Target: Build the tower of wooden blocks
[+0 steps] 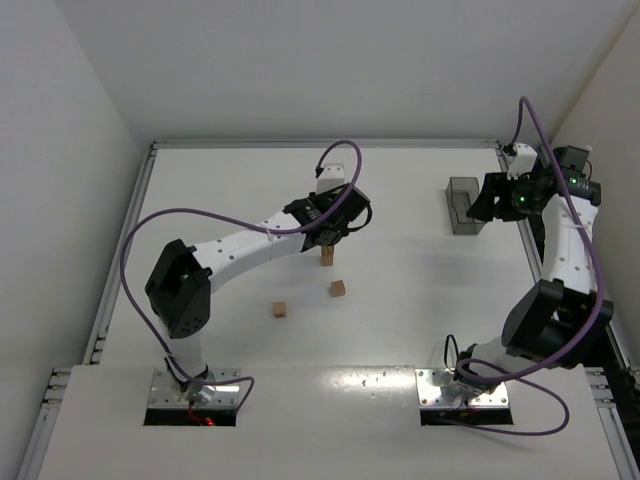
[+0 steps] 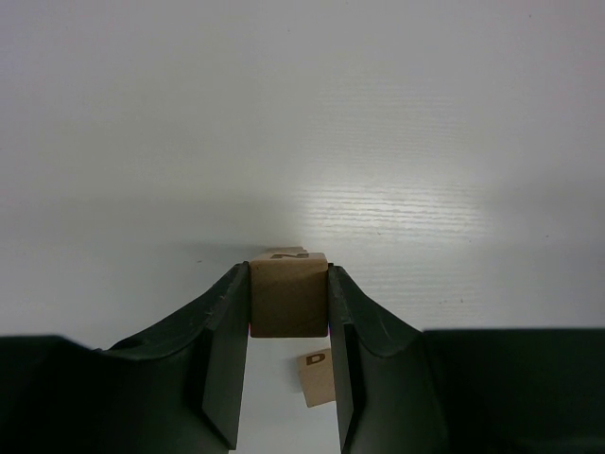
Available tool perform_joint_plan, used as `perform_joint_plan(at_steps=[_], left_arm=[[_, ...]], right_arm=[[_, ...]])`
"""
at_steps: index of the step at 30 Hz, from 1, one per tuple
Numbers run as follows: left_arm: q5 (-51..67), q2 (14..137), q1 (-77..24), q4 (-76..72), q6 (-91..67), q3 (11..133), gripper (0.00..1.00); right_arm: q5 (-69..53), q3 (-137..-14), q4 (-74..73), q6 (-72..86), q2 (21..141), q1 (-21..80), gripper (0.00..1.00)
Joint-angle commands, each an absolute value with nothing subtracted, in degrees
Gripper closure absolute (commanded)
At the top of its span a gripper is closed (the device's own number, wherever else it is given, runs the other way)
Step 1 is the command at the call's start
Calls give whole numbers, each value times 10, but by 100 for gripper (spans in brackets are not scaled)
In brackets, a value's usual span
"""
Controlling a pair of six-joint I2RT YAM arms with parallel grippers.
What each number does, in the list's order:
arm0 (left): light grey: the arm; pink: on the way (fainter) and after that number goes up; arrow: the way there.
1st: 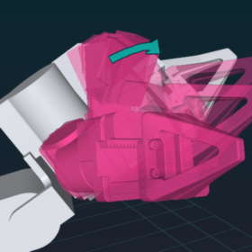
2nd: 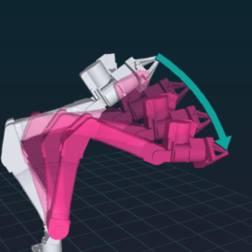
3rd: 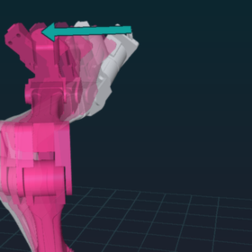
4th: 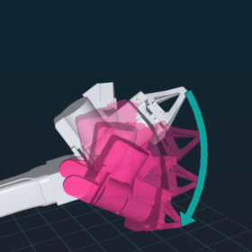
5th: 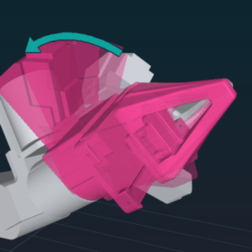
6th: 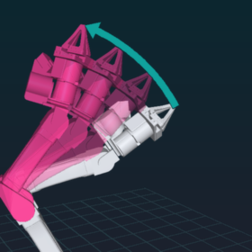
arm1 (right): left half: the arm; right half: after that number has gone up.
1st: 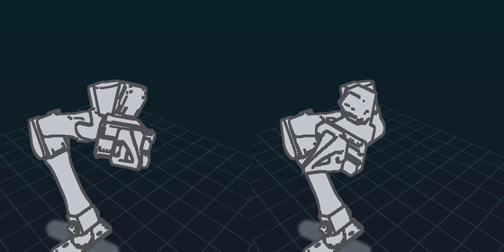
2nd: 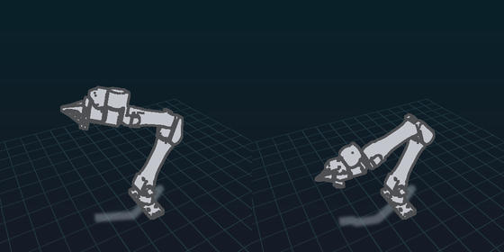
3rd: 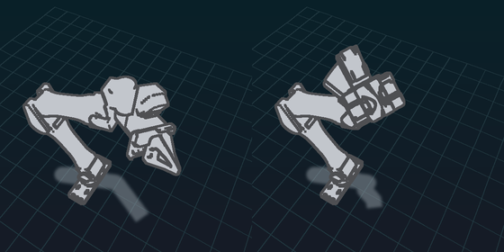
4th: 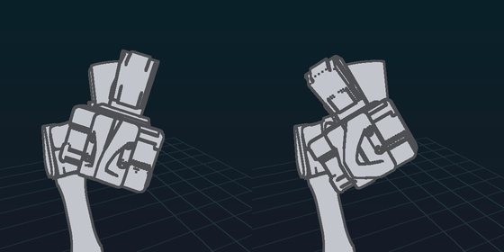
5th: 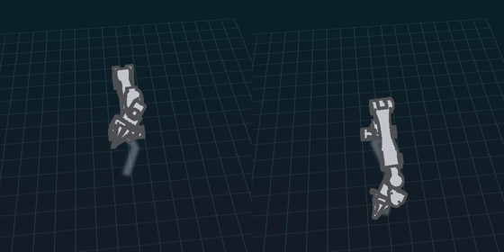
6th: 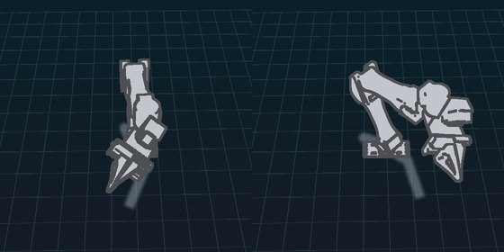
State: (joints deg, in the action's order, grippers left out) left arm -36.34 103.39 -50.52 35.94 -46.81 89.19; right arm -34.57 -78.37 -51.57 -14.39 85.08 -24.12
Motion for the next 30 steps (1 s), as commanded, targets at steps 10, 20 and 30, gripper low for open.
perform_joint_plan(at_steps=[10,20,30], left_arm=[[-366,1024,-506,345,-477,877,100],[-349,1029,-506,339,-472,872,100],[-349,1034,-506,334,-472,872,100]], right_arm=[[-358,-792,-504,-149,849,-237,43],[-358,-792,-504,-149,854,-237,43],[-358,-792,-504,-149,854,-237,43]])
